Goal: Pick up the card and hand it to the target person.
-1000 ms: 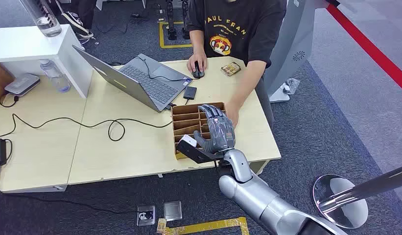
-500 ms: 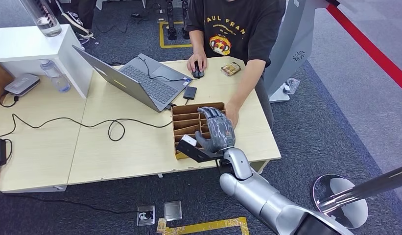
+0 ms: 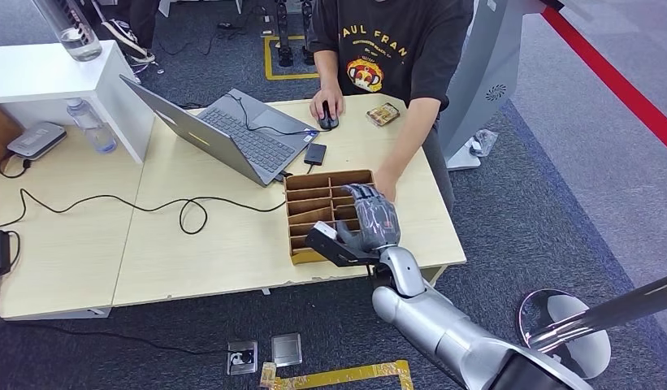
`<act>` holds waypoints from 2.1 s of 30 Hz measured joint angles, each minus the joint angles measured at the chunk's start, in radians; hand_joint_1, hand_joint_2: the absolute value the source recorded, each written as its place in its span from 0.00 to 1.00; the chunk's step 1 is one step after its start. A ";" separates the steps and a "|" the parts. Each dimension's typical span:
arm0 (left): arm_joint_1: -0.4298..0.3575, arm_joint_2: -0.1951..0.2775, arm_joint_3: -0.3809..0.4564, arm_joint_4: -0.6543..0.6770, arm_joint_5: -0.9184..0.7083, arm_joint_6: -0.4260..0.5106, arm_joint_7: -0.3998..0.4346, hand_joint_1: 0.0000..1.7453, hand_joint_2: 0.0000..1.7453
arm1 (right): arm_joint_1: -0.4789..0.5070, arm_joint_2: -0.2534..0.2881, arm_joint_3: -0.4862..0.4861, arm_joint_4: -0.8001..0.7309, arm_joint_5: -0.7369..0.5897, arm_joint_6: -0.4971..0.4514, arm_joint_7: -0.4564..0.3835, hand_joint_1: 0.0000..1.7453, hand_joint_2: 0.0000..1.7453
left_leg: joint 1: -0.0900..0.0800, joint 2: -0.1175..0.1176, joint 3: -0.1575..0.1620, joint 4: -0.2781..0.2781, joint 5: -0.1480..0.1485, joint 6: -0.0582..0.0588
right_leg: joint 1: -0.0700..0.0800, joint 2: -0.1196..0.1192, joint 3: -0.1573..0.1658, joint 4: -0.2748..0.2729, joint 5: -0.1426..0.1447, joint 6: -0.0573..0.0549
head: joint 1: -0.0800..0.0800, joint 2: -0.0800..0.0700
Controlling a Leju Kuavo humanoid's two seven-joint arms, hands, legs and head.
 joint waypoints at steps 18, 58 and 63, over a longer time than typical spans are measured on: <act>0.000 0.000 0.000 0.000 -0.003 0.001 0.000 0.00 0.00 | -0.021 -0.011 0.000 0.032 -0.014 -0.015 -0.015 0.84 1.00 | 0.000 0.000 0.000 0.000 0.000 0.000 | 0.000 0.000 0.000 0.000 0.000 0.000 | 0.000 0.000; -0.001 -0.001 0.000 0.000 -0.016 -0.007 0.000 0.00 0.00 | 0.031 0.016 -0.276 -0.303 0.350 -0.023 -0.042 0.87 1.00 | 0.000 0.000 0.000 0.000 0.000 0.000 | 0.000 0.000 0.000 0.000 0.000 0.000 | 0.000 0.000; -0.002 -0.002 0.000 0.000 -0.017 -0.011 -0.004 0.00 0.00 | 0.004 0.026 -0.276 -0.240 0.361 -0.023 -0.042 0.27 1.00 | 0.000 0.000 0.000 0.000 0.000 0.000 | 0.000 0.000 0.000 0.000 0.000 0.000 | 0.000 0.000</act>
